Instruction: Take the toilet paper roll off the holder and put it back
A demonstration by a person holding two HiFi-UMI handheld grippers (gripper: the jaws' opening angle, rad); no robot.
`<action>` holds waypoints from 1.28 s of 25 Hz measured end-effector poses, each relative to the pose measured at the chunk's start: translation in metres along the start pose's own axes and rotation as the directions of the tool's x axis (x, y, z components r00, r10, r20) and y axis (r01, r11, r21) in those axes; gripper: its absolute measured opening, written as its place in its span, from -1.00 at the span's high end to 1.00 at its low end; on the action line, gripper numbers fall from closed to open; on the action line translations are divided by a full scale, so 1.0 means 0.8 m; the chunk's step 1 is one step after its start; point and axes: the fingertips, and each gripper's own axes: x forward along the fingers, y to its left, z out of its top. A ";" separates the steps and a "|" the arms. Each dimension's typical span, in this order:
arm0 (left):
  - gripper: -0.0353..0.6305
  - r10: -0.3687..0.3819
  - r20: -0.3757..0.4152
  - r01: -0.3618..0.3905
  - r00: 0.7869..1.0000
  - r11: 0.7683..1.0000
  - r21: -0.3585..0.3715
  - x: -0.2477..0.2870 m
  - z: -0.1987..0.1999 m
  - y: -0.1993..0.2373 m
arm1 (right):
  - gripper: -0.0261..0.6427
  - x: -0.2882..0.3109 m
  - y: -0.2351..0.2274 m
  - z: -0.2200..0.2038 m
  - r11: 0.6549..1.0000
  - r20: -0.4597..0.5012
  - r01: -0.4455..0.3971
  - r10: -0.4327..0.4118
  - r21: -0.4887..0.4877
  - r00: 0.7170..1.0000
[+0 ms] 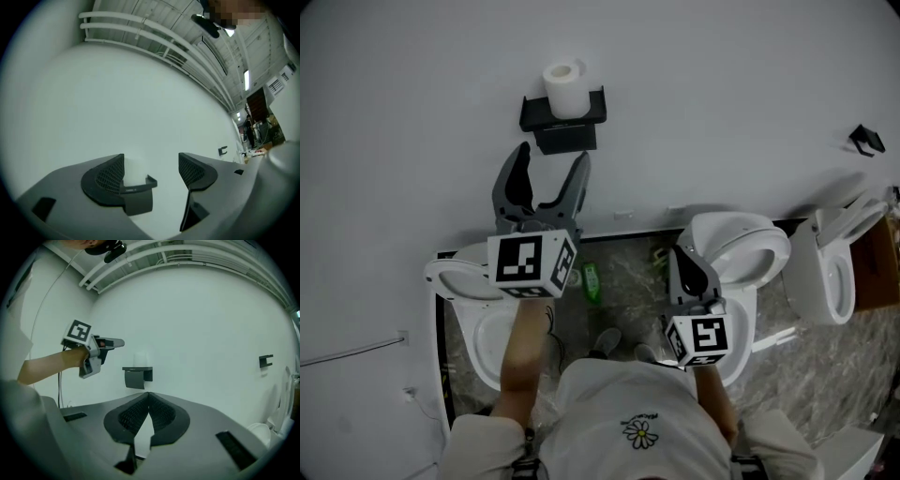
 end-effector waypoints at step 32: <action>-0.04 0.154 -0.288 -0.151 0.945 0.988 0.034 0.222 -0.089 0.088 | 0.90 -0.054 -0.091 -0.003 0.967 -0.019 0.255 -0.254 0.004 0.967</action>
